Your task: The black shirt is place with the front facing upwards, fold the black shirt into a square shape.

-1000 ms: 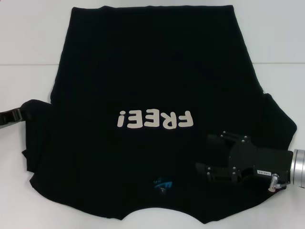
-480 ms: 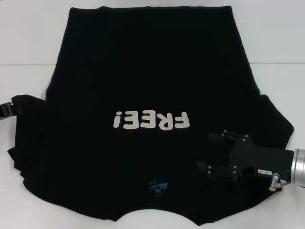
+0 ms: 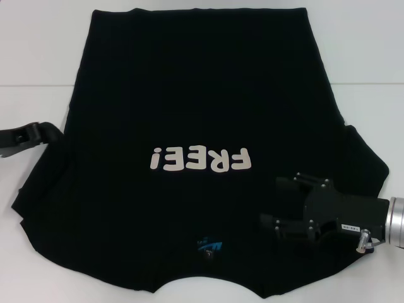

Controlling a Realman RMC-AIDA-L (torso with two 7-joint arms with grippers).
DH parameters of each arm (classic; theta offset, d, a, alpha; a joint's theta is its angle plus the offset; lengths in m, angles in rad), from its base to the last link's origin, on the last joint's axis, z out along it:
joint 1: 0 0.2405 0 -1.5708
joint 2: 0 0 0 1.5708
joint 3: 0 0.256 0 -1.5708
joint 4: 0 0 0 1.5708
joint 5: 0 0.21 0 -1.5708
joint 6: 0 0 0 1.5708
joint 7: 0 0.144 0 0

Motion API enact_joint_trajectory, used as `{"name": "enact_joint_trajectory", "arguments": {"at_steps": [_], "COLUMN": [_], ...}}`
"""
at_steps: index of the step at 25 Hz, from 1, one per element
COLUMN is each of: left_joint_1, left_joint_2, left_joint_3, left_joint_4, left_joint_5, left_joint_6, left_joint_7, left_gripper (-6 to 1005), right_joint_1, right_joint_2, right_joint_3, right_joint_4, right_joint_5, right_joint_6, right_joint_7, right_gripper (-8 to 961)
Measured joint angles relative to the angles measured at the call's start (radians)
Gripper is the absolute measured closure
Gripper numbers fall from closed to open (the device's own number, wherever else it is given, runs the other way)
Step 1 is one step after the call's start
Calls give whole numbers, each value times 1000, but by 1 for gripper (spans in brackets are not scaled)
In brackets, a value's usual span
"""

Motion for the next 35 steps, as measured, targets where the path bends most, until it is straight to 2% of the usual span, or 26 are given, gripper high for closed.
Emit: {"name": "enact_joint_trajectory", "arguments": {"at_steps": [3, 8, 13, 15, 17, 21, 24, 27, 35], "left_joint_1": [-24, -50, -48, -43, -33, -12, 18, 56, 120], "left_joint_2": [-13, -50, -65, -57, -43, -29, -1, 26, 34], "left_joint_3": [1, 2, -7, -9, -10, -11, -12, -17, -31], "left_joint_4": [-1, -18, -52, -78, -98, -90, -78, -70, -24], "left_joint_5": [-1, -2, -39, -78, -129, -149, -150, -142, -64], "left_joint_6": [18, 26, 59, 102, 161, 176, 178, 179, 189], "left_joint_7": [-14, -28, -25, -25, -3, 28, 36, 32, 26], "left_gripper": [978, 965, 944, 935, 847, 657, 484, 423, 256], "right_joint_1": [-1, -2, -4, -4, -4, -2, -1, -3, -7], "right_joint_2": [0, 0, 0, 0, 0, 0, 0, 0, 0], "right_joint_3": [1, -1, -2, -2, 0, -1, 0, 0, 2], "right_joint_4": [0, 0, 0, 0, 0, 0, 0, 0, 0], "right_joint_5": [0, 0, 0, 0, 0, 0, 0, 0, 0], "right_joint_6": [0, -1, -1, -2, -3, -3, -2, 0, 4], "right_joint_7": [0, 0, 0, 0, 0, 0, 0, 0, 0], "right_gripper": [57, 57, 57, 57, 57, 57, 58, 58, 58]}}
